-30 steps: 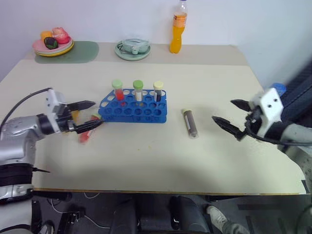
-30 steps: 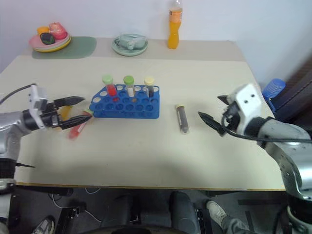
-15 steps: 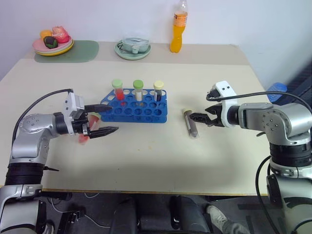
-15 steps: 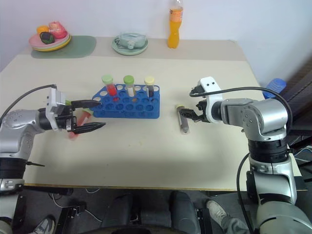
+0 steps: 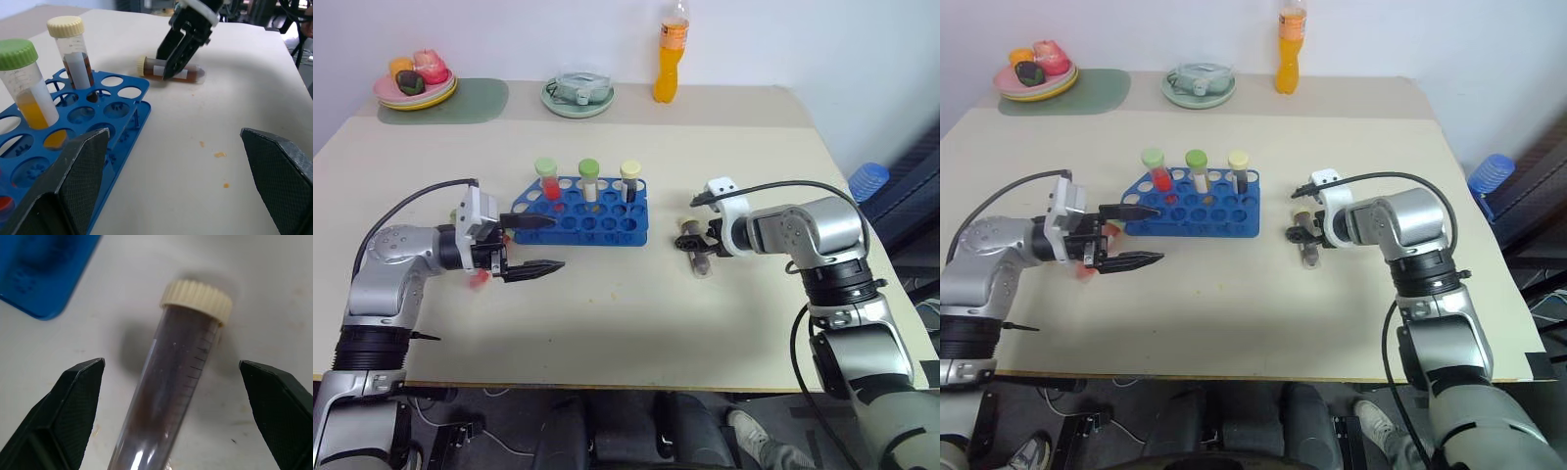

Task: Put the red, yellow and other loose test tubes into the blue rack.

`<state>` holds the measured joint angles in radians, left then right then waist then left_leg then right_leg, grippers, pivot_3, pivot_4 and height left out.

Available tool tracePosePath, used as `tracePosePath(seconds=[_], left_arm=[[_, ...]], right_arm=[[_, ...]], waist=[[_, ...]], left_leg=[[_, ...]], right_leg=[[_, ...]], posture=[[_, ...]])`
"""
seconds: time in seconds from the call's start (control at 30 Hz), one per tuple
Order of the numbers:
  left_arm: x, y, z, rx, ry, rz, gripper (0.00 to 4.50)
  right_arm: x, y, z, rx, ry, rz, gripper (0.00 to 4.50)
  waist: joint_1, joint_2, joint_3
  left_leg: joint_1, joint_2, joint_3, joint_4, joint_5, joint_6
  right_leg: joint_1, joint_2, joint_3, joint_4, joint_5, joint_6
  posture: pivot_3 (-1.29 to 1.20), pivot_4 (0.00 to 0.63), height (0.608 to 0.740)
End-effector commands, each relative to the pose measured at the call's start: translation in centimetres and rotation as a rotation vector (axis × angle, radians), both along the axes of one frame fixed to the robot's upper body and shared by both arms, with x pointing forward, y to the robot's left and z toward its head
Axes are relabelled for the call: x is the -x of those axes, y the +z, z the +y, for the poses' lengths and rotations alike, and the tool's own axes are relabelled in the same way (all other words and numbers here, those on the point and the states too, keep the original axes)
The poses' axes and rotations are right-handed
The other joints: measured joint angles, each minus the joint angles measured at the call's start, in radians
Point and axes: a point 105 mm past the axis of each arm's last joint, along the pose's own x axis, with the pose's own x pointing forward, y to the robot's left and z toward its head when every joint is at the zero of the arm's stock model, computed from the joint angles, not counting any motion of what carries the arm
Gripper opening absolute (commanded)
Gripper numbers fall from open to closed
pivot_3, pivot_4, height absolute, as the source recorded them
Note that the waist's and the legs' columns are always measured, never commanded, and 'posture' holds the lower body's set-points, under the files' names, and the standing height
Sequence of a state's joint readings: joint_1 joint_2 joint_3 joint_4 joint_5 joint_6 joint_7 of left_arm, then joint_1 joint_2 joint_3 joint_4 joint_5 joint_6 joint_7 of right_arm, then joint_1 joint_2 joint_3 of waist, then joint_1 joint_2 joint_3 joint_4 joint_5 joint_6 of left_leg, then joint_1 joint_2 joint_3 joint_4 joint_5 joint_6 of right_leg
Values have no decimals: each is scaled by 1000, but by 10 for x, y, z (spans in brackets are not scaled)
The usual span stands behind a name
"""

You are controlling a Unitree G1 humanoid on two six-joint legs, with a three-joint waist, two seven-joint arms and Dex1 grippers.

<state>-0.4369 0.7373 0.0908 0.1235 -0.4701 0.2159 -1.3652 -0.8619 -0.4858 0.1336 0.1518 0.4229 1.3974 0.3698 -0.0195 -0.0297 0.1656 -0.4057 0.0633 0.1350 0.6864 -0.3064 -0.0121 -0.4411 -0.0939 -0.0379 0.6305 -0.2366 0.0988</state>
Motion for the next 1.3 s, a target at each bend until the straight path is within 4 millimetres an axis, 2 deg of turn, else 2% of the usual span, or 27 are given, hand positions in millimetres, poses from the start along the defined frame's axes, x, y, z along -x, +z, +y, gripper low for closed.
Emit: tracePosePath(seconds=[0.03,0.1,0.23,0.27,0.4,0.47,0.57,0.67,0.77,0.83,0.97,1.1,1.3], left_arm=[[4,7,-8,7,-29,-30,4500],[4,7,-8,9,-29,-28,4500],[4,4,-9,9,-23,-25,4500],[4,4,-9,8,-22,-25,4500],[3,3,-9,12,-12,-26,4500],[3,3,-8,15,1,-27,4500],[1,0,0,31,47,-19,4500],[1,-7,10,54,99,6,4500],[0,-16,22,56,156,20,4500],[0,-18,28,53,176,25,4500],[-2,-14,36,79,208,20,4500],[2,-13,43,46,217,18,4500],[6,-2,50,38,237,0,4500]], right_arm=[[-7,3,3,54,7,-47,3948],[-5,-1,4,80,30,-49,3159],[2,-1,12,179,154,-115,1032],[2,1,11,202,172,-134,821],[2,15,-2,306,231,-254,821],[4,26,-2,290,276,-319,821],[20,72,22,66,415,-577,821],[38,106,44,-141,512,-799,821],[52,123,65,-327,559,-980,821],[53,126,74,-414,532,-1055,821],[43,117,102,-581,441,-1155,821],[20,89,113,-563,328,-1209,821],[6,59,123,-515,308,-1220,821]], waist=[[-3,0,0],[-4,0,0],[-12,0,0],[-15,0,0],[-18,0,0],[-17,0,0],[-16,1,0],[-23,1,0],[-23,0,0],[-22,0,0],[-22,0,0],[-22,1,0],[-27,2,1]], left_leg=[[0,0,0,0,0,0],[0,0,0,0,0,0],[0,0,0,0,0,0],[0,0,0,0,0,0],[-1,0,-1,0,0,0],[-1,0,-1,0,0,0],[-2,0,-1,0,0,0],[-1,0,-1,0,0,-1],[0,1,-1,-1,1,-2],[0,1,-1,-1,1,-2],[-1,1,-1,0,1,-2],[-1,1,-1,0,1,-2],[-1,1,-1,0,2,-3]], right_leg=[[0,0,0,0,0,0],[0,0,0,0,0,0],[0,0,0,0,0,0],[0,0,0,0,0,0],[-1,0,0,0,0,0],[-1,0,0,0,0,0],[-1,0,0,-1,0,0],[-1,0,-1,-1,0,0],[-1,1,-1,1,0,0],[-1,1,-1,0,0,0],[-1,1,-1,0,0,0],[-1,1,-1,1,0,0],[-1,1,-1,1,0,0]], posture=[[0,150,740],[0,150,740],[0,150,740],[0,150,740],[0,150,740],[0,150,740],[0,150,740],[0,150,740],[0,150,740],[0,150,740],[0,150,740],[0,150,740],[0,150,740]])
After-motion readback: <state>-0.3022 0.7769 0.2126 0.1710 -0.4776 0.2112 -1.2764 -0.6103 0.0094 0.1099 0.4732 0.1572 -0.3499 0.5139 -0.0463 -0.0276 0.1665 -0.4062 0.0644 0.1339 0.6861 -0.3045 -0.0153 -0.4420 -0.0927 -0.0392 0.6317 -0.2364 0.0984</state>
